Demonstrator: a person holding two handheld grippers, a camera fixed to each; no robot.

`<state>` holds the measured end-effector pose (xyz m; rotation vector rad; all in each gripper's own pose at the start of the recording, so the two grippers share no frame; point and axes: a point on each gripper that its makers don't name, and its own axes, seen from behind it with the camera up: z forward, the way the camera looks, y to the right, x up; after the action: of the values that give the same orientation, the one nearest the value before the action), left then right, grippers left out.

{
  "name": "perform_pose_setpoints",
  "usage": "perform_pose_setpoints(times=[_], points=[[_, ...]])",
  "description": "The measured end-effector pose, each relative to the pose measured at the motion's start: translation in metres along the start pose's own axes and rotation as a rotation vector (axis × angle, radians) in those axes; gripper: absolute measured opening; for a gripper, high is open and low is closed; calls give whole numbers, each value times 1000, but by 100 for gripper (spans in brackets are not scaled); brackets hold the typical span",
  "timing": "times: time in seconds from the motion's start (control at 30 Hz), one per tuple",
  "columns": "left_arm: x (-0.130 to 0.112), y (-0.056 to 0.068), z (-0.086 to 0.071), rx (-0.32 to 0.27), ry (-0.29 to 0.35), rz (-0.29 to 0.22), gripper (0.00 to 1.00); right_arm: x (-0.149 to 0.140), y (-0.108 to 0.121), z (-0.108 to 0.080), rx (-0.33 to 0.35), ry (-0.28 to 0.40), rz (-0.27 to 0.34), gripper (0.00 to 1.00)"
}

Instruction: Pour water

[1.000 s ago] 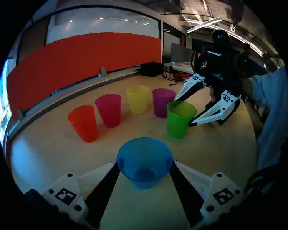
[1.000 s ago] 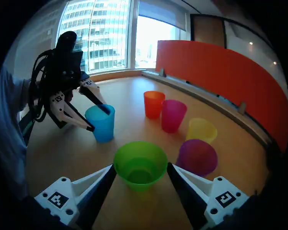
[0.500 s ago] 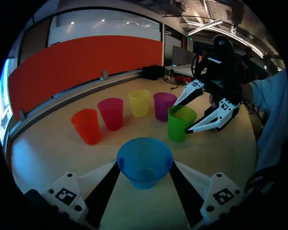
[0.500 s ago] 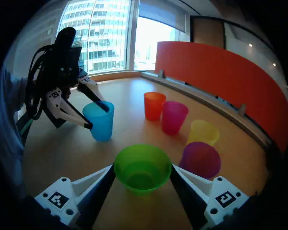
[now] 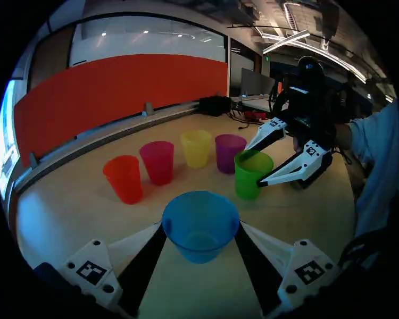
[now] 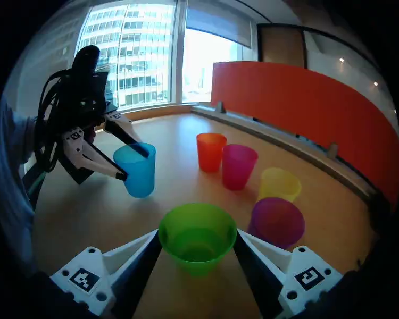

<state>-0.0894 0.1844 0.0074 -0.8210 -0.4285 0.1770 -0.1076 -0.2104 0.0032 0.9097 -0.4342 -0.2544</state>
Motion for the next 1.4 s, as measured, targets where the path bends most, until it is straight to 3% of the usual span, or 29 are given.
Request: perform_pose_setpoints(times=[0.47, 0.77, 1.4], points=[[22, 3, -10, 24, 71, 8, 87, 34, 2, -23, -24, 93, 7, 92], [48, 1, -23, 52, 148, 8, 87, 65, 3, -41, -37, 165, 2, 92], [102, -3, -55, 98, 266, 58, 87, 134, 5, -69, -70, 318, -18, 92]])
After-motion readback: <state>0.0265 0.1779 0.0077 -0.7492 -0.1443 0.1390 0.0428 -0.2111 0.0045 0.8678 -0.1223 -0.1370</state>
